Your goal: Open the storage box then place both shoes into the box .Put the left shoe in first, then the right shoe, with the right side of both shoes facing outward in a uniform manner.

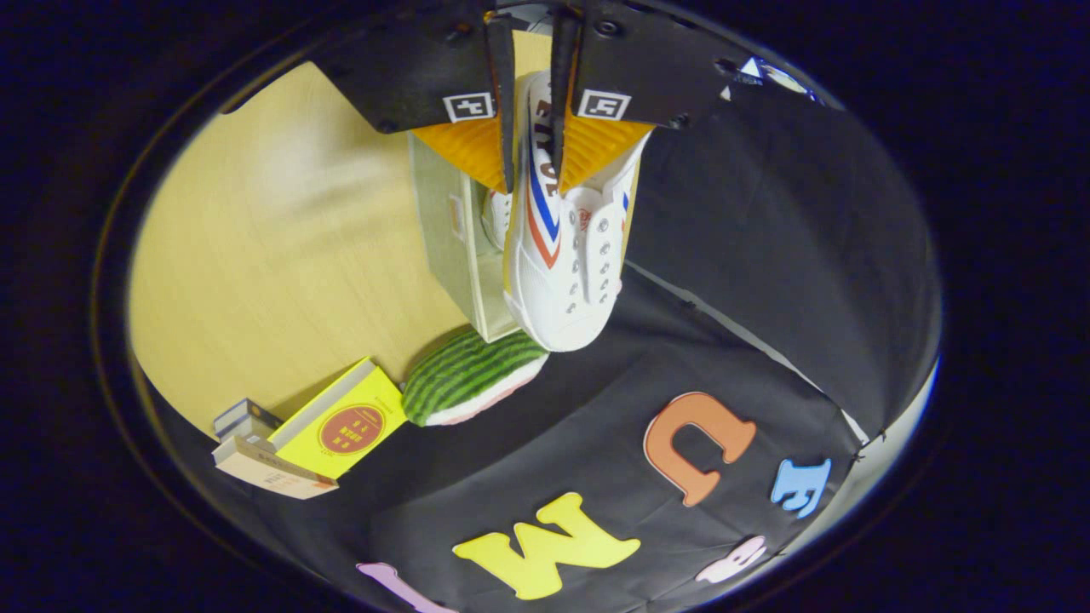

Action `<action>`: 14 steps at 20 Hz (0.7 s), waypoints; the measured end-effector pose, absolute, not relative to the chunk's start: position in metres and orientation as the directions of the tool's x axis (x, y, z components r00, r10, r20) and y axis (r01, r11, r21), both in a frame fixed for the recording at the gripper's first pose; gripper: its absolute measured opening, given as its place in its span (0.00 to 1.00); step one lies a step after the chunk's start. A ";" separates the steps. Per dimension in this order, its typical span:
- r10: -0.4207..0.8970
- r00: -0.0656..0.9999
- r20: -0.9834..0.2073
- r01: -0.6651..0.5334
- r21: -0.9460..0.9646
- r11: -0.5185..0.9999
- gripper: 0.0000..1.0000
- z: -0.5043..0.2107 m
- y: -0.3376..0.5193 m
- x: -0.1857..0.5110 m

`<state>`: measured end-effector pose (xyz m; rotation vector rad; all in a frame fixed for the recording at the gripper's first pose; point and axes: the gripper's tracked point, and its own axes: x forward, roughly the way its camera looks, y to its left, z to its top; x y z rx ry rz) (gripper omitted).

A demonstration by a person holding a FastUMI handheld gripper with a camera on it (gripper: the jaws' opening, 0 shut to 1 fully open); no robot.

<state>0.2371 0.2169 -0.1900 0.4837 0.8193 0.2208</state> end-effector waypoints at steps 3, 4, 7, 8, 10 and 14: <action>0.325 0.703 -0.633 0.016 0.471 0.882 0.23 -0.202 0.220 0.243; 0.311 0.715 -0.626 0.017 0.461 0.887 0.23 -0.204 0.219 0.245; 0.279 0.744 -0.607 0.028 0.446 0.895 0.24 -0.209 0.216 0.248; 0.295 0.763 -0.575 0.002 0.458 0.889 0.26 -0.204 0.217 0.247; 0.269 0.836 -0.478 -0.036 0.442 0.896 0.63 -0.186 0.210 0.247; 0.233 0.859 -0.456 -0.047 0.384 0.922 1.00 -0.190 0.204 0.236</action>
